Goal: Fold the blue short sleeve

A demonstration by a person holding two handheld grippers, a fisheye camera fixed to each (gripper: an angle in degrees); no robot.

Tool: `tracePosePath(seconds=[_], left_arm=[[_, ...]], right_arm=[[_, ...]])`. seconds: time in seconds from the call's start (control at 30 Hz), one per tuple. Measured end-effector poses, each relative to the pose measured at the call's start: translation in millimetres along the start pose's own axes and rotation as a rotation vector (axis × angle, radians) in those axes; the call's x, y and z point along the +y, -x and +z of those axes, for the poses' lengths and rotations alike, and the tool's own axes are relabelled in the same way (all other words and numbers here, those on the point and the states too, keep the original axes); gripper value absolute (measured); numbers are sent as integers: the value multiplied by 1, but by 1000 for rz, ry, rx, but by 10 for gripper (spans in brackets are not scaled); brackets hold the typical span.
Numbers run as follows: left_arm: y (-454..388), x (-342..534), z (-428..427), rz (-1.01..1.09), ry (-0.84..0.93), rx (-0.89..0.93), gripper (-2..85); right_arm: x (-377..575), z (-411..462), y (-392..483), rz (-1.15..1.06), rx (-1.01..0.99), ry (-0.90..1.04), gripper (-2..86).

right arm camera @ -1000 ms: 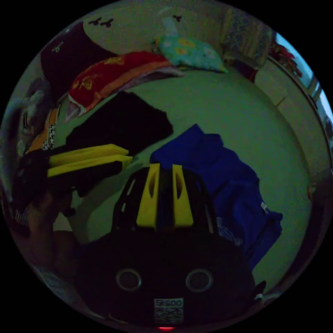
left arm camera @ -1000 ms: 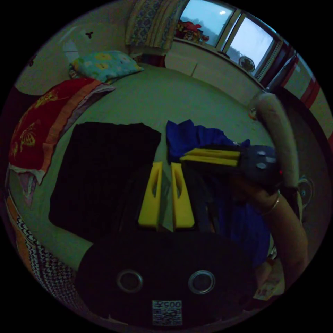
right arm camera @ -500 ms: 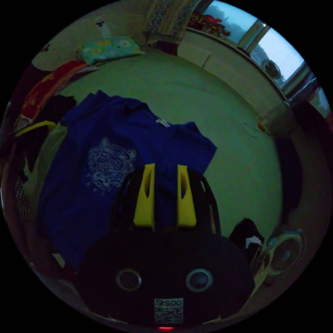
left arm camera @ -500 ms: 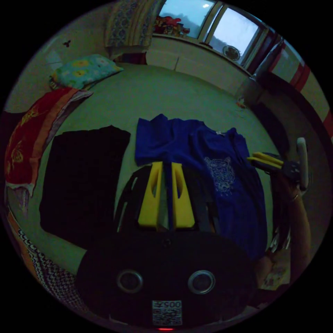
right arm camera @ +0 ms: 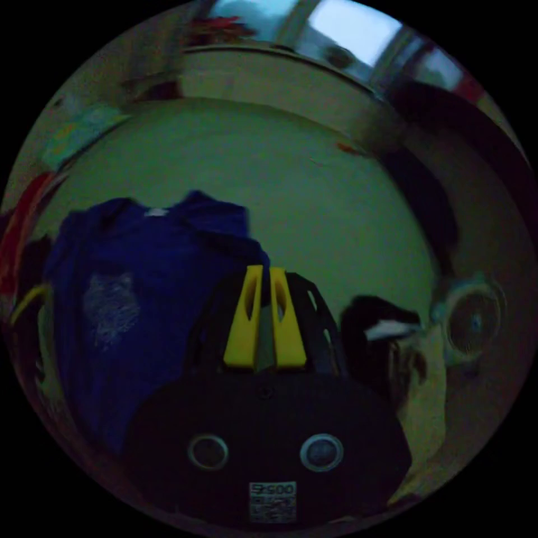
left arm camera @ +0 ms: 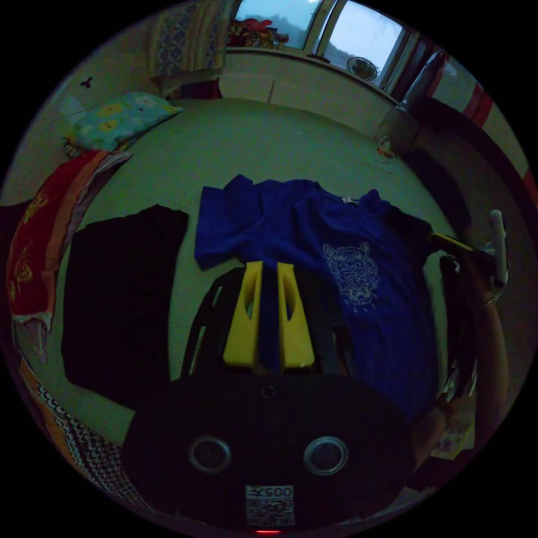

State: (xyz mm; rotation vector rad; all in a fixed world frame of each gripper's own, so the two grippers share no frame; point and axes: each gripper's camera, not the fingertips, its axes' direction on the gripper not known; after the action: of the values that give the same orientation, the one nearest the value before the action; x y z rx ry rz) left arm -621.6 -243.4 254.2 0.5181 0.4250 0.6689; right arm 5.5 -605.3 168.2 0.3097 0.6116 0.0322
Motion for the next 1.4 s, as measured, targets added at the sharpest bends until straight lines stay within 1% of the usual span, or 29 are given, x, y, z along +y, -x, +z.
tracePosePath(seconds=[0.03, 0.07, 0.1, 0.17, 0.2, 0.27, 0.3, 0.4, 0.5, 0.63, 0.7, 0.83, 0.87, 0.93, 1.0, 1.07, 1.1, 1.23, 1.3, 1.33, 1.4], left_arm=[[-4, 2, -1, -1, 2, 1, 59], [-8, 4, -2, -4, 3, 3, 59], [-10, 5, -3, -6, 4, 5, 59], [-19, 9, -5, -4, 10, 12, 59], [-22, 10, -6, -2, 10, 12, 59], [-32, 15, -8, 5, 13, 4, 59], [-35, 16, -9, 7, 15, 2, 59], [-46, 22, -12, 7, 24, 8, 59], [-57, 29, -18, 4, 23, 8, 59], [-71, 41, -29, 6, 24, 8, 59], [-76, 47, -35, 4, 24, 10, 59], [-86, 60, -49, -8, 27, 20, 59], [-89, 64, -53, -13, 30, 19, 59], [-94, 71, -61, -14, 31, 20, 58], [-100, 78, -70, -13, 27, 17, 58], [-108, 89, -83, -6, 21, 9, 58], [-110, 92, -87, -5, 20, 7, 59], [-122, 116, -118, -7, -7, -2, 59], [-129, 129, -135, 4, -17, 1, 61], [-135, 138, -147, 14, -27, -8, 66], [-145, 154, -166, 43, -34, -23, 76]], right_arm=[[1, 4, -15, 31, -4, 32, -4], [2, 13, -43, 97, 7, 109, 5], [5, 19, -67, 146, 54, 159, 16], [11, 17, -92, 161, 80, 156, 32], [15, 9, -103, 153, 53, 116, 40], [18, -7, -112, 111, -24, 38, 53], [18, -18, -113, 53, -77, -14, 63], [13, -35, -104, -89, -163, -81, 81], [4, -38, -95, -155, -203, -79, 85], [-6, -25, -100, -147, -203, -6, 71], [-8, -13, -114, -125, -178, 57, 50], [-5, -22, -155, -18, -113, 15, 22], [-3, -26, -171, 31, -117, 20, 21], [3, -35, -196, 123, -200, 48, 24], [20, -51, -232, 228, -401, 91, 30], [38, -67, -255, 217, -522, 164, 34], [53, -85, -269, 179, -541, 174, 34], [123, -165, -311, 6, -496, 125, 39], [193, -231, -333, -123, -405, 40, 45], [213, -247, -337, -157, -382, 16, 47], [296, -306, -350, -274, -272, -88, 57]])
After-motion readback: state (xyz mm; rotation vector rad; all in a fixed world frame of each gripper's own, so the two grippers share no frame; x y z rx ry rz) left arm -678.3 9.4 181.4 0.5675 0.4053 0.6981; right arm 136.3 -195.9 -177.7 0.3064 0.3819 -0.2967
